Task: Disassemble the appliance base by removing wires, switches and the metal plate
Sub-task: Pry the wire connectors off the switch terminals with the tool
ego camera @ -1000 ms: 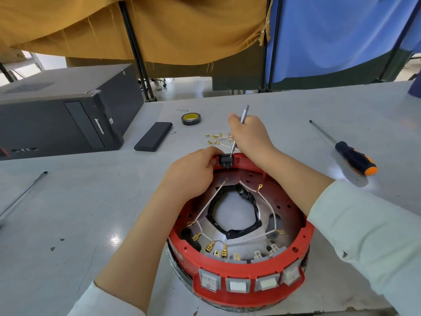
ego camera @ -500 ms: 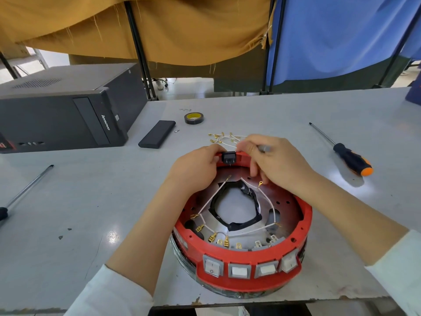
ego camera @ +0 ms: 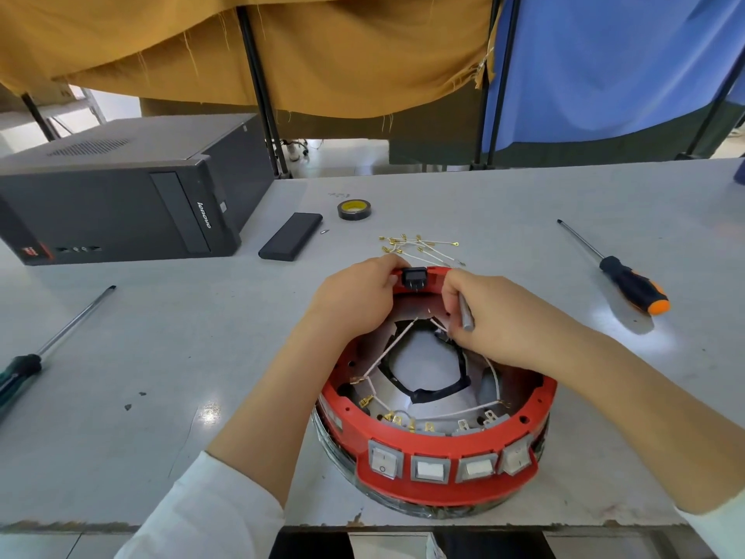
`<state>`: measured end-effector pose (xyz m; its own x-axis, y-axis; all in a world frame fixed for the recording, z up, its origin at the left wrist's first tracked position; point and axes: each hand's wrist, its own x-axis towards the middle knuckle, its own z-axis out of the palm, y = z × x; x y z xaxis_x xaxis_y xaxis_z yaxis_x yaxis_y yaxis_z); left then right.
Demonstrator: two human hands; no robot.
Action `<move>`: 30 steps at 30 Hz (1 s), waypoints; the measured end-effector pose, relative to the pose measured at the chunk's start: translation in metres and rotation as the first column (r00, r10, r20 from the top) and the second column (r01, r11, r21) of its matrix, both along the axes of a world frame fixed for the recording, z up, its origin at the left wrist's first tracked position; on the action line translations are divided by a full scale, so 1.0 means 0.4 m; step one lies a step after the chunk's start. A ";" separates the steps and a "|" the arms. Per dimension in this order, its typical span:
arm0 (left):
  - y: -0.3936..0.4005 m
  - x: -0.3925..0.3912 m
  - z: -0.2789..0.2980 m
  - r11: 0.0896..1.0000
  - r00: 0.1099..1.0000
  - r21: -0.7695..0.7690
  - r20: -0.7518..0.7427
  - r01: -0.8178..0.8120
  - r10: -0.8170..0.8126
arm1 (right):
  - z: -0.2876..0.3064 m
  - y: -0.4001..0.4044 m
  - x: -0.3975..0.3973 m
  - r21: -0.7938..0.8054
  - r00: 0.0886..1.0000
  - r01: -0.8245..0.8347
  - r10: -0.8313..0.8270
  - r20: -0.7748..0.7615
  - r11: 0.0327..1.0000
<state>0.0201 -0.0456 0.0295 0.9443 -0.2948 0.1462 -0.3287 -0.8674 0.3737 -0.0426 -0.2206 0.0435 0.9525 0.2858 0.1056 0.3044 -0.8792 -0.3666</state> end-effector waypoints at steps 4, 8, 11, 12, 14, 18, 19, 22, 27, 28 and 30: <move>-0.001 0.002 -0.003 1.000 1.000 0.000 0.001 -0.006 0.006 | 0.021 0.011 -0.017 0.186 0.999 -0.010 0.016 -0.035 0.983; -0.002 0.002 -0.003 1.000 1.000 0.011 0.012 -0.011 0.010 | 0.024 0.035 -0.027 0.213 0.997 -0.065 0.074 -0.036 0.975; -0.002 0.002 -0.004 1.000 1.000 0.018 0.009 -0.019 0.019 | 0.027 0.054 -0.035 0.259 0.988 -0.093 0.121 -0.097 0.961; -0.002 0.003 -0.004 1.000 1.000 0.020 0.007 -0.021 0.021 | 0.030 0.059 -0.036 0.286 0.983 -0.099 0.138 -0.122 0.953; -0.001 0.003 -0.004 1.000 1.000 0.024 0.005 -0.019 0.019 | 0.043 0.064 -0.039 0.332 0.968 -0.105 0.172 -0.180 0.937; -0.001 0.004 -0.008 0.999 1.000 0.041 0.017 -0.017 0.016 | 0.060 0.068 -0.045 0.336 0.930 -0.140 0.240 -0.279 0.932; -0.001 0.004 -0.008 0.999 1.000 0.045 0.018 -0.018 0.017 | 0.059 0.070 -0.046 0.324 0.933 -0.145 0.238 -0.269 0.935; -0.001 0.003 -0.004 0.999 1.000 0.039 0.010 -0.024 0.023 | 0.050 0.076 -0.047 0.339 0.952 -0.140 0.221 -0.212 0.930; -0.002 -0.002 0.000 0.998 1.000 0.060 0.010 -0.025 0.025 | 0.045 0.077 -0.048 0.431 0.953 -0.139 0.239 -0.187 0.891; -0.002 -0.003 0.002 0.997 1.000 0.066 0.007 -0.026 0.026 | 0.046 0.077 -0.048 0.434 0.954 -0.143 0.241 -0.181 0.890; -0.001 -0.004 0.004 0.997 1.000 0.076 0.003 -0.029 0.029 | 0.055 0.072 -0.047 0.445 0.946 -0.148 0.258 -0.198 0.883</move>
